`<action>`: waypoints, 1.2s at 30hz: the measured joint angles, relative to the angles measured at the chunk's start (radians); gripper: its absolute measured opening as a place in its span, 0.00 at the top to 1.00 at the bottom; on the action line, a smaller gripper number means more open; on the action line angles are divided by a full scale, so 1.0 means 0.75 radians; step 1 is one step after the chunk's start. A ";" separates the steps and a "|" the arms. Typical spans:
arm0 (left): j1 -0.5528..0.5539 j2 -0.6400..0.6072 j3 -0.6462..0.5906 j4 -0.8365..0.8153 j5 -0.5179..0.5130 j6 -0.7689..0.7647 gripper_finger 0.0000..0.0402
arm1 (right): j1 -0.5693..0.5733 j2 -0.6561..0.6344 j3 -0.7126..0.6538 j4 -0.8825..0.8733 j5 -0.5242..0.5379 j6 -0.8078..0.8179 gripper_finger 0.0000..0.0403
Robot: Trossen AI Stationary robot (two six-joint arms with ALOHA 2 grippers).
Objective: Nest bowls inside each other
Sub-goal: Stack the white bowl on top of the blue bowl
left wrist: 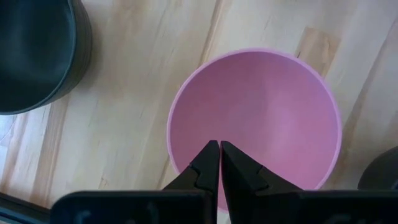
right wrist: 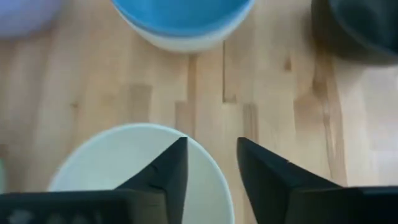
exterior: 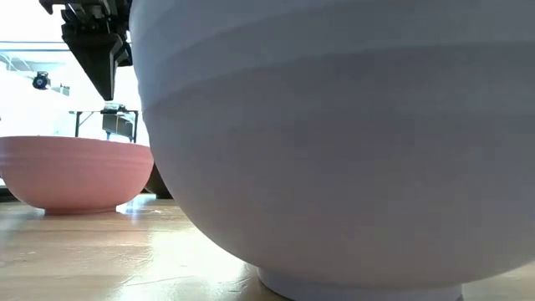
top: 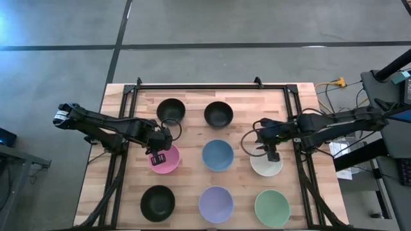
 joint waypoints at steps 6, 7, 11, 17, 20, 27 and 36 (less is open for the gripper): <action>0.000 0.000 0.000 0.006 -0.003 -0.004 1.00 | -0.001 0.251 0.003 -0.002 0.001 -0.095 0.57; 0.000 0.000 0.000 0.005 -0.004 -0.004 1.00 | -0.001 0.289 0.009 -0.004 0.001 -0.132 0.57; 0.000 0.000 0.000 0.005 -0.004 -0.004 1.00 | -0.001 0.410 0.043 -0.049 0.002 -0.267 0.57; 0.000 0.000 0.000 0.004 -0.004 -0.004 1.00 | -0.002 0.504 0.112 -0.161 0.001 -0.388 0.73; 0.000 0.000 0.000 0.004 -0.004 -0.003 1.00 | -0.002 0.515 0.138 -0.199 0.001 -0.412 0.88; 0.000 0.000 0.000 0.002 -0.004 0.001 1.00 | -0.027 0.468 0.250 -0.311 0.003 -0.372 0.97; 0.000 0.000 0.000 0.007 -0.006 0.001 1.00 | -0.132 0.447 0.605 -0.429 -0.009 0.366 0.98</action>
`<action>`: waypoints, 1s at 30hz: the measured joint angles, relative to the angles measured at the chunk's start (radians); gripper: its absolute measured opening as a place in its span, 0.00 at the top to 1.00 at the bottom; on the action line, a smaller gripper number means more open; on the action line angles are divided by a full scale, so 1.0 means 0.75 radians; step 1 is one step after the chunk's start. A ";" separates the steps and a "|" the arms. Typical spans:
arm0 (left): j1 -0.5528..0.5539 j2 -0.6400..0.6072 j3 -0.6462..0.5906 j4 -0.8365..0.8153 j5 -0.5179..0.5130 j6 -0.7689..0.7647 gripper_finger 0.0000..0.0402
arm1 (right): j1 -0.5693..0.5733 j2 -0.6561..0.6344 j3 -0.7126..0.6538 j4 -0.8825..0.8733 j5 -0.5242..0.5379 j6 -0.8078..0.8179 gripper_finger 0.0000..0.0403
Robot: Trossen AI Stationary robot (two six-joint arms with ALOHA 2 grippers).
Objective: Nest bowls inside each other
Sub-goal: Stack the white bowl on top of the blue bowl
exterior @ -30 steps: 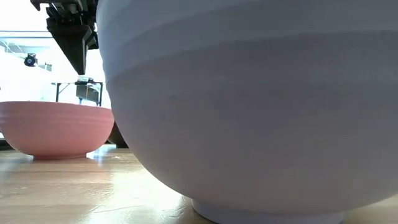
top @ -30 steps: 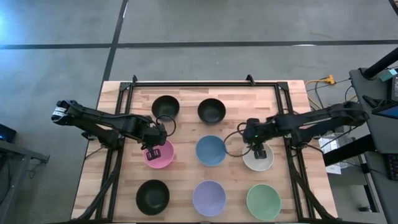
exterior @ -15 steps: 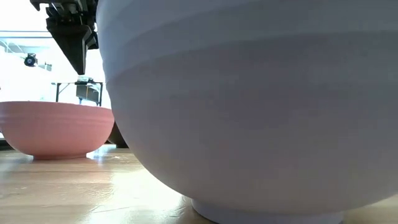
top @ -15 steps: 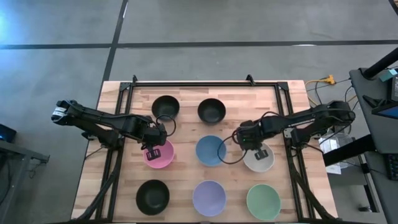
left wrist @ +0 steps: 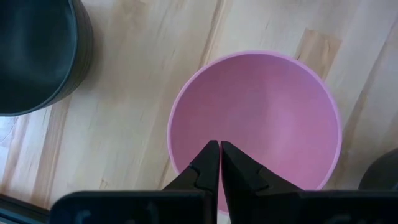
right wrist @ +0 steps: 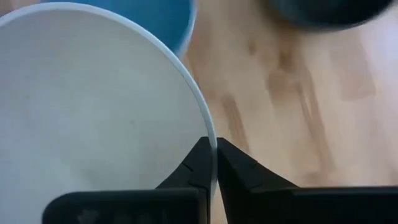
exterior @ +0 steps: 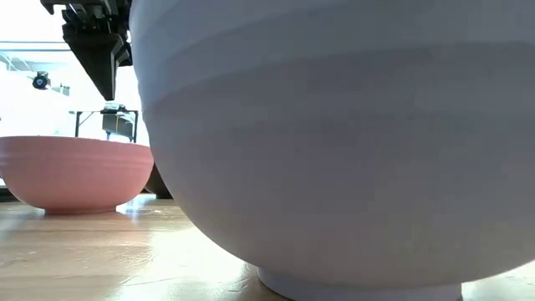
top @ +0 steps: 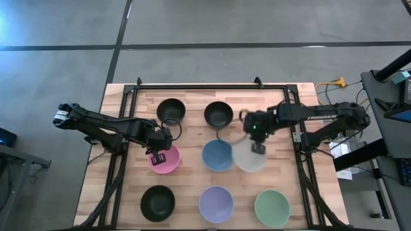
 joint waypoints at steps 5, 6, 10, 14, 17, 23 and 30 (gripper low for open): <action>0.000 0.000 0.000 0.040 0.000 0.000 1.00 | -0.046 0.025 0.121 0.160 -0.014 0.538 0.98; 0.000 0.000 0.000 0.044 0.000 0.001 1.00 | -0.053 0.033 0.135 0.185 -0.018 0.640 0.97; 0.000 0.000 0.000 0.071 0.000 0.000 1.00 | -0.056 0.103 0.180 0.214 -0.025 0.857 0.97; 0.000 0.000 -0.008 0.069 0.000 0.000 1.00 | -0.029 0.203 0.194 0.219 -0.049 0.955 0.97; 0.000 0.000 -0.015 0.066 0.001 0.000 1.00 | -0.007 0.290 0.194 0.267 -0.135 0.985 0.97; -0.001 0.000 -0.026 0.061 0.001 0.001 1.00 | 0.029 0.446 0.235 0.260 -0.173 0.983 0.97; -0.002 0.000 -0.027 0.061 0.001 0.012 1.00 | 0.027 0.536 0.314 0.151 -0.090 0.963 0.97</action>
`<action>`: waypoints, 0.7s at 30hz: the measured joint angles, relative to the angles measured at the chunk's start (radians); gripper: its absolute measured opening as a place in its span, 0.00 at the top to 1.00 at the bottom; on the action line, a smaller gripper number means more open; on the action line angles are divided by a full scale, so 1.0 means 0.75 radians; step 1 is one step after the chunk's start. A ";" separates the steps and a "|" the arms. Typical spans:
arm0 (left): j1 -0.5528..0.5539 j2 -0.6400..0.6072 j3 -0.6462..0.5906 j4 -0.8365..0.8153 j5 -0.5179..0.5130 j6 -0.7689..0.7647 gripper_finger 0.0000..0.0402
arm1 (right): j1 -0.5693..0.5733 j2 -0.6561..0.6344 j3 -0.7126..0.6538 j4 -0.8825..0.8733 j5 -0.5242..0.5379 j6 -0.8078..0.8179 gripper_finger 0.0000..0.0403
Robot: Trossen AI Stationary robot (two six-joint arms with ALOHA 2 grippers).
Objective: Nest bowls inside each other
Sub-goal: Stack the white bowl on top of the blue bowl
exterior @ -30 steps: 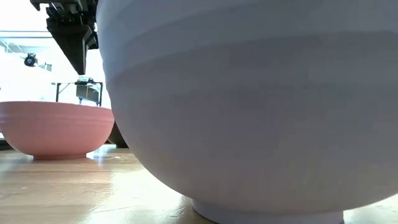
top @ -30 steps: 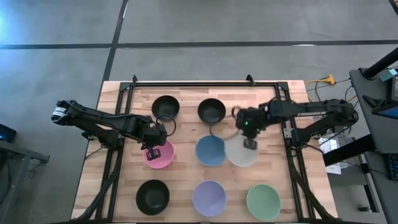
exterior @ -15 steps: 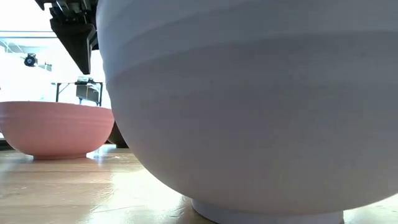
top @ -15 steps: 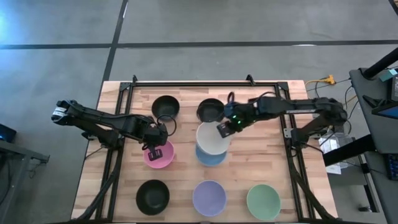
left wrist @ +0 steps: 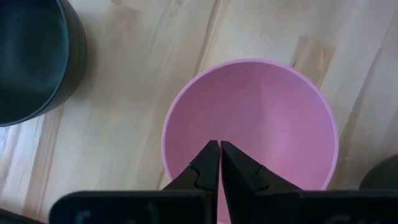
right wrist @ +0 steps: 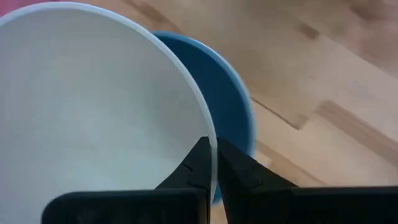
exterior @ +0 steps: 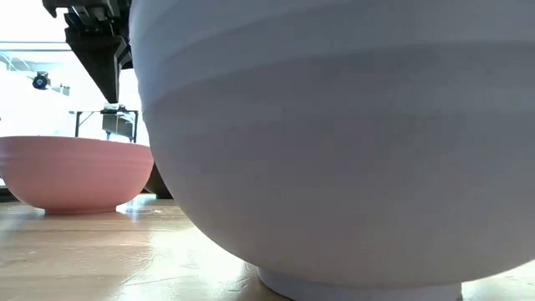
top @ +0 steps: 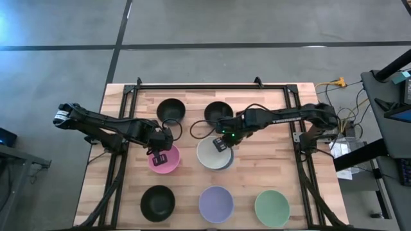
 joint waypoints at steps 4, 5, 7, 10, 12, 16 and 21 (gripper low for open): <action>0.000 0.000 -0.005 0.000 0.000 0.027 1.00 | 0.003 0.039 0.027 -0.119 0.041 -0.015 0.97; 0.000 0.000 -0.007 0.000 0.000 0.040 1.00 | 0.004 0.045 0.027 -0.113 0.045 -0.015 0.97; 0.001 0.000 -0.010 0.000 0.000 0.068 1.00 | 0.004 0.051 0.028 -0.106 0.047 -0.010 0.97; 0.001 0.000 -0.011 0.000 0.000 0.095 1.00 | 0.003 0.063 0.028 -0.108 0.062 -0.005 0.97; 0.001 0.000 -0.011 0.000 0.000 0.100 1.00 | 0.003 0.071 0.027 -0.107 0.067 0.004 0.97; 0.001 0.000 -0.011 0.000 0.000 0.103 1.00 | 0.010 0.083 0.026 -0.095 0.099 0.015 0.97; 0.001 0.000 -0.011 0.000 0.000 0.106 1.00 | 0.028 0.102 0.025 -0.089 0.116 0.017 0.97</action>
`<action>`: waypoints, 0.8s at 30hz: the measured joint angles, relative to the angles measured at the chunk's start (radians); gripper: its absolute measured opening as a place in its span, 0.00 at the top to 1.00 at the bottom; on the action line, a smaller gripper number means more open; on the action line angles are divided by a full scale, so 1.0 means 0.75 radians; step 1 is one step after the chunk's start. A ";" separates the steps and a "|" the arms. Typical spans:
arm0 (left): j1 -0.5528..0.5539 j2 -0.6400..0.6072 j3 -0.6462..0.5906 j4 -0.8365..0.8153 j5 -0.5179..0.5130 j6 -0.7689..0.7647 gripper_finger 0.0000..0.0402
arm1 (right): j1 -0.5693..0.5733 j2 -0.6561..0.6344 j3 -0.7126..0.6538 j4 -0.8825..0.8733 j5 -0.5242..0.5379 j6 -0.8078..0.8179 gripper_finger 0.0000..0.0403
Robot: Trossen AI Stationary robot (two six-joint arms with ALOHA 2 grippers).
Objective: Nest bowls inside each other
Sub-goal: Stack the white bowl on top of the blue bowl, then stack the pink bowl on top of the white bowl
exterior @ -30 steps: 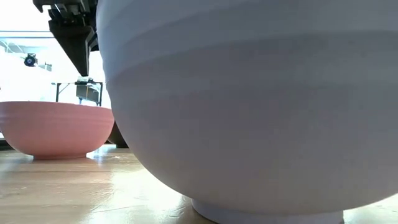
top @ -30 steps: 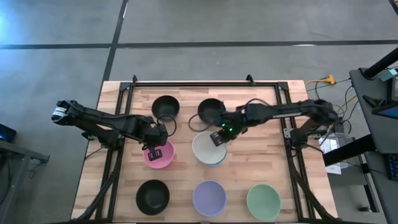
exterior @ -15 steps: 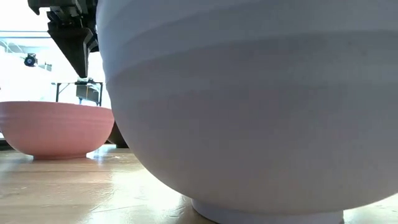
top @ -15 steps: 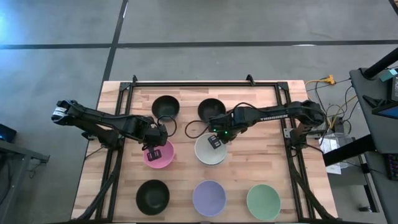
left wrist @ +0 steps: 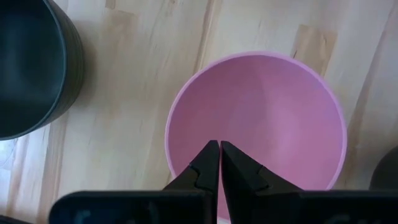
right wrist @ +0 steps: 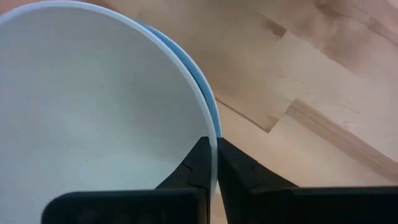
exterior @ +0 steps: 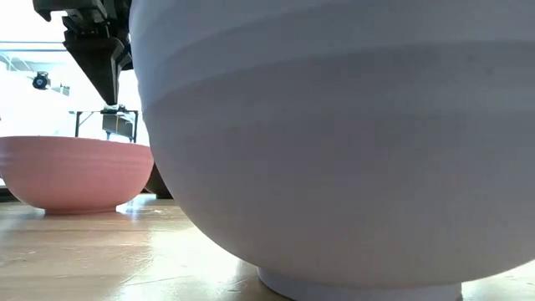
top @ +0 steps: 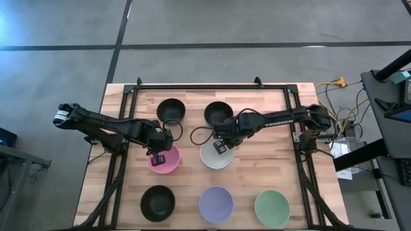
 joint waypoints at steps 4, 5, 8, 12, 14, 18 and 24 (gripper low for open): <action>0.000 0.000 -0.009 0.000 0.000 0.000 1.00 | 0.017 0.007 0.000 0.002 0.008 0.001 0.97; 0.000 0.000 -0.015 0.001 0.001 0.000 1.00 | 0.021 0.008 0.000 0.004 0.016 0.001 0.97; 0.000 0.000 -0.034 0.001 0.001 -0.002 1.00 | 0.026 0.008 0.000 0.014 0.022 0.000 0.96; 0.000 0.000 -0.055 0.000 0.001 -0.003 1.00 | 0.025 0.008 0.000 0.034 0.027 -0.012 0.90; 0.000 0.000 -0.059 0.000 0.001 -0.004 1.00 | 0.025 0.008 0.000 0.040 0.032 -0.018 0.87; 0.000 0.000 -0.053 0.000 0.002 -0.013 1.00 | 0.027 0.008 0.000 0.041 0.034 -0.033 0.80; 0.000 -0.006 -0.031 -0.027 0.029 -0.052 1.00 | 0.028 -0.007 0.001 0.048 0.033 -0.062 0.70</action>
